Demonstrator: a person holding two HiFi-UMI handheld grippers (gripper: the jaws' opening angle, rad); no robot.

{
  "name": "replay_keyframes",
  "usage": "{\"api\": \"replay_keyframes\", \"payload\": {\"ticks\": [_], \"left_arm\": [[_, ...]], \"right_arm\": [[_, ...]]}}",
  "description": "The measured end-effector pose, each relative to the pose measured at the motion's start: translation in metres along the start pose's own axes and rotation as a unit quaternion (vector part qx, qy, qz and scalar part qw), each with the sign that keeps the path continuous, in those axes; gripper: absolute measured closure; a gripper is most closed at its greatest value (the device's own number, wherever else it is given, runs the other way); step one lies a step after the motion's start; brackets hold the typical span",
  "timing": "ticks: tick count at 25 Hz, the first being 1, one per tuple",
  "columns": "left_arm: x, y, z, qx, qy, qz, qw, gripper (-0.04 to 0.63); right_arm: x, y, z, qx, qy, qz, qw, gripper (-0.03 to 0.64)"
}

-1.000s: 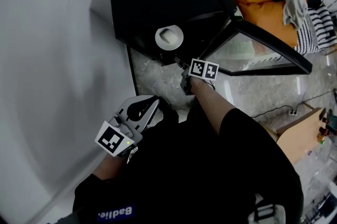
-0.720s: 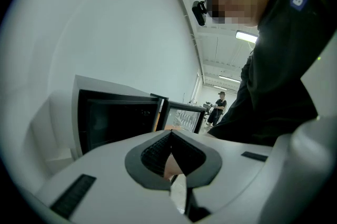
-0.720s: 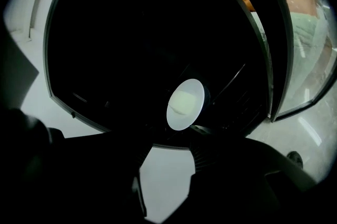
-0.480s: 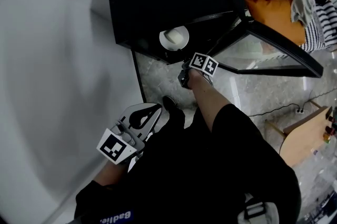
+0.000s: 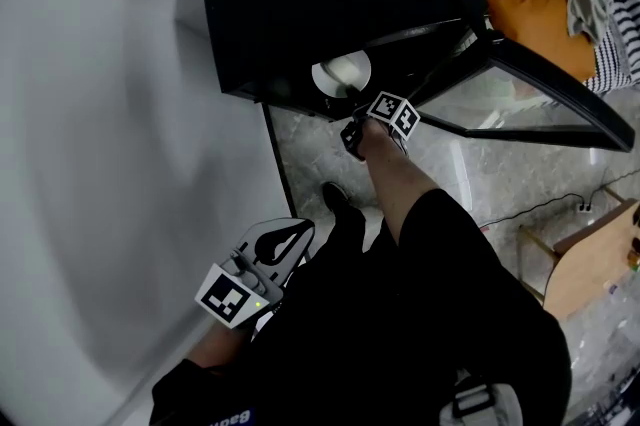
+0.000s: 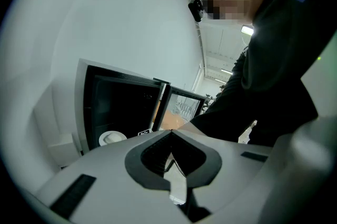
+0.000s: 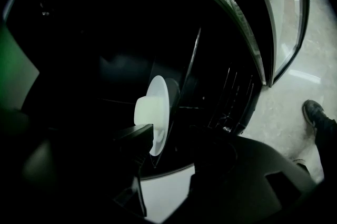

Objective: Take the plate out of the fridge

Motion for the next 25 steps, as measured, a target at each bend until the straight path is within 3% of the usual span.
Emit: {"api": "replay_keyframes", "payload": {"ticks": [12,25], "left_arm": [[-0.004,0.016,-0.001,-0.01,0.006,-0.021,0.9997,0.591],[-0.004,0.018,0.005,-0.013,0.012,-0.031,0.9993,0.591]], "right_arm": [[0.012,-0.002,0.01,-0.004,-0.029,0.059,0.998,0.42],[0.01,-0.004,-0.002,0.0,-0.028,0.056,0.998,0.448]]}}
Point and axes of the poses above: the fingertips, and each gripper's own axes: z forward along the fingers, x to its right, y out of its underside, the point moved 2 cm from there along -z, backward along the fingers, and after that the axes turned 15 degrees about z, right-handed, at the moved point
